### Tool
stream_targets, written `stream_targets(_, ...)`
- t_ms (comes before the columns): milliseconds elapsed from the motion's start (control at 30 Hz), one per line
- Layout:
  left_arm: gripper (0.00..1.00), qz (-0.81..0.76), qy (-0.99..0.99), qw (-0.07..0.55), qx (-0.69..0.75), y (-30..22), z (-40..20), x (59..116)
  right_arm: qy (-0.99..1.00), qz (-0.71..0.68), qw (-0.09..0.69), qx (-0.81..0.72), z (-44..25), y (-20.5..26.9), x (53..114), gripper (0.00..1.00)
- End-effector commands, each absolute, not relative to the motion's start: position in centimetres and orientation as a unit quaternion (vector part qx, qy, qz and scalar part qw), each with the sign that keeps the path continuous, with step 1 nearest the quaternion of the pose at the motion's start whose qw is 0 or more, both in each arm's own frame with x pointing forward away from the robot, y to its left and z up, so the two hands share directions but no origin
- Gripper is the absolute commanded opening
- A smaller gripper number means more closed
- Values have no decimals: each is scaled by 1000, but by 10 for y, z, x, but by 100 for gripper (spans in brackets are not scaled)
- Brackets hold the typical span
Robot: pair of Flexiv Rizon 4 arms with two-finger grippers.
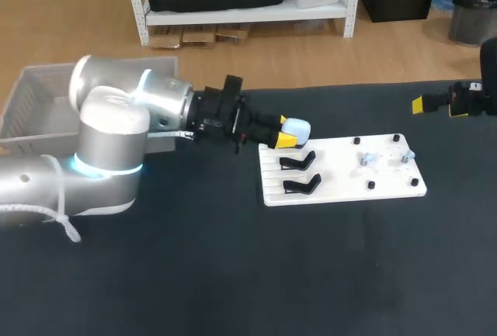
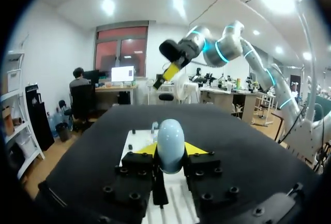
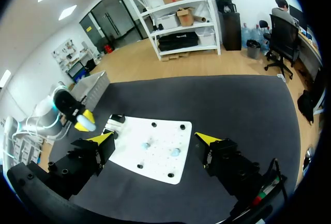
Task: Pick up each earbud case from the left stands, insert the matching earbuds, close the lid, and place the case in the box.
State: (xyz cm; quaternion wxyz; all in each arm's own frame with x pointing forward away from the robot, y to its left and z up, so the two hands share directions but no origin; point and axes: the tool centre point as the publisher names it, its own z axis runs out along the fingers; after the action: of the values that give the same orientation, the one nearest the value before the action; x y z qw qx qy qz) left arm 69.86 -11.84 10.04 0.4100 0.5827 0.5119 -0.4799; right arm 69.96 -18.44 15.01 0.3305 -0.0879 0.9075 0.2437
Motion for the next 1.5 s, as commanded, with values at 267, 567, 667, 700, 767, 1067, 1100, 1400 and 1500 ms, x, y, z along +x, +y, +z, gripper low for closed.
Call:
stream_targets(267, 0, -467, 522, 453, 551, -111, 113, 677, 907, 245, 330, -89, 150, -185, 700, 100)
stream_targets(567, 0, -467, 522, 453, 551, -111, 113, 677, 907, 245, 330, -89, 150, -185, 700, 100)
stream_targets(667, 0, -467, 522, 453, 551, -111, 113, 677, 907, 245, 330, -89, 150, -185, 700, 100)
stream_targets(700, 0, -467, 522, 453, 551, -111, 113, 677, 907, 245, 330, -89, 150, -185, 700, 100)
stream_targets(767, 0, -467, 522, 453, 551, -111, 113, 677, 907, 245, 330, -89, 150, -185, 700, 100)
stream_targets(1067, 0, -478, 512, 470, 537, -114, 109, 668, 907, 254, 324, -83, 153, -188, 700, 100)
stream_targets(1100, 0, -479, 510, 471, 537, -116, 109, 668, 906, 257, 325, -83, 154, -188, 699, 100)
stream_targets(1400, 0, -492, 494, 476, 536, -132, 107, 669, 902, 281, 309, -108, 158, -170, 673, 100)
stream_targets(1500, 0, -496, 491, 475, 536, -135, 106, 669, 903, 280, 298, -131, 155, -157, 662, 100)
